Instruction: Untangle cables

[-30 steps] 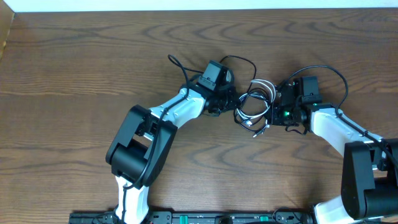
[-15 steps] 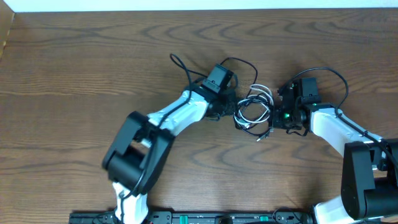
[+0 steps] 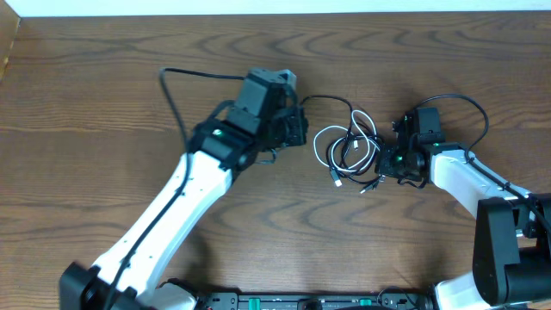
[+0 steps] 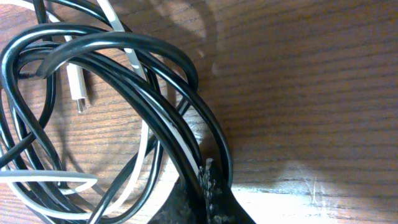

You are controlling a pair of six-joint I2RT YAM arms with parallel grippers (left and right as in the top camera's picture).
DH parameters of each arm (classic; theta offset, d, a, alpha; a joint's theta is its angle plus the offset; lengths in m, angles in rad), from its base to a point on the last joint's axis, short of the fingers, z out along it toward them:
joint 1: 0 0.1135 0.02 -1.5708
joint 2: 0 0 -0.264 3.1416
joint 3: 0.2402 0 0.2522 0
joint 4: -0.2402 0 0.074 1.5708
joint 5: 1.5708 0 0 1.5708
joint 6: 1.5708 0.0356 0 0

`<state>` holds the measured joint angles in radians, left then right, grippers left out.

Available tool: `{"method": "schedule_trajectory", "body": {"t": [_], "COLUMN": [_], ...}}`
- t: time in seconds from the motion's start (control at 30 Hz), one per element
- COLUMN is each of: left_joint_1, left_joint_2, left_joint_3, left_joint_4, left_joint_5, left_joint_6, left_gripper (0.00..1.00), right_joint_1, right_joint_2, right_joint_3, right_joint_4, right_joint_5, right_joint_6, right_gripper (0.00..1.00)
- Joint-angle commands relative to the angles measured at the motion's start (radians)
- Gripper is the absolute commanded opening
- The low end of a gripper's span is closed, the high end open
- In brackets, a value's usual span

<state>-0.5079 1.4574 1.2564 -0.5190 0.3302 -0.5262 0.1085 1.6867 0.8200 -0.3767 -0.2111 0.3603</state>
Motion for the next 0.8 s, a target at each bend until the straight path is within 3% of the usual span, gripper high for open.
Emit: {"method": "schedule_trajectory", "body": {"t": [0.0, 0.07, 0.2, 0.3, 0.4, 0.63, 0.77], "left_joint_1": [0.034, 0.036, 0.009, -0.029, -0.072, -0.146, -0.157], "left_joint_2": [-0.056, -0.058, -0.007, 0.053, 0.118, 0.280, 0.380], "left_joint_3": [0.011, 0.011, 0.011, 0.011, 0.011, 0.011, 0.011], "left_joint_4": [-0.005, -0.004, 0.001, 0.035, 0.091, 0.205, 0.277], "left_joint_5": [-0.018, -0.018, -0.017, -0.016, -0.011, -0.007, -0.007], "left_joint_6": [0.052, 0.052, 0.051, 0.057, 0.088, 0.092, 0.092], "left_gripper": [0.08, 0.08, 0.08, 0.17, 0.32, 0.50, 0.51], "right_joint_1": [-0.004, -0.004, -0.004, -0.006, -0.017, -0.086, -0.126], "right_joint_2": [0.002, 0.002, -0.003, -0.032, -0.082, -0.232, -0.293], "right_joint_3": [-0.003, -0.003, 0.006, 0.019, 0.037, 0.047, 0.047], "right_joint_4": [0.004, 0.016, 0.020, 0.005, -0.024, -0.086, -0.093], "right_joint_5": [0.006, -0.066, -0.189, -0.203, -0.211, -0.211, -0.216], "right_joint_6": [-0.021, -0.084, -0.161, -0.159, -0.159, -0.156, -0.156], "right_gripper": [0.01, 0.06, 0.31, 0.40, 0.51, 0.56, 0.57]}}
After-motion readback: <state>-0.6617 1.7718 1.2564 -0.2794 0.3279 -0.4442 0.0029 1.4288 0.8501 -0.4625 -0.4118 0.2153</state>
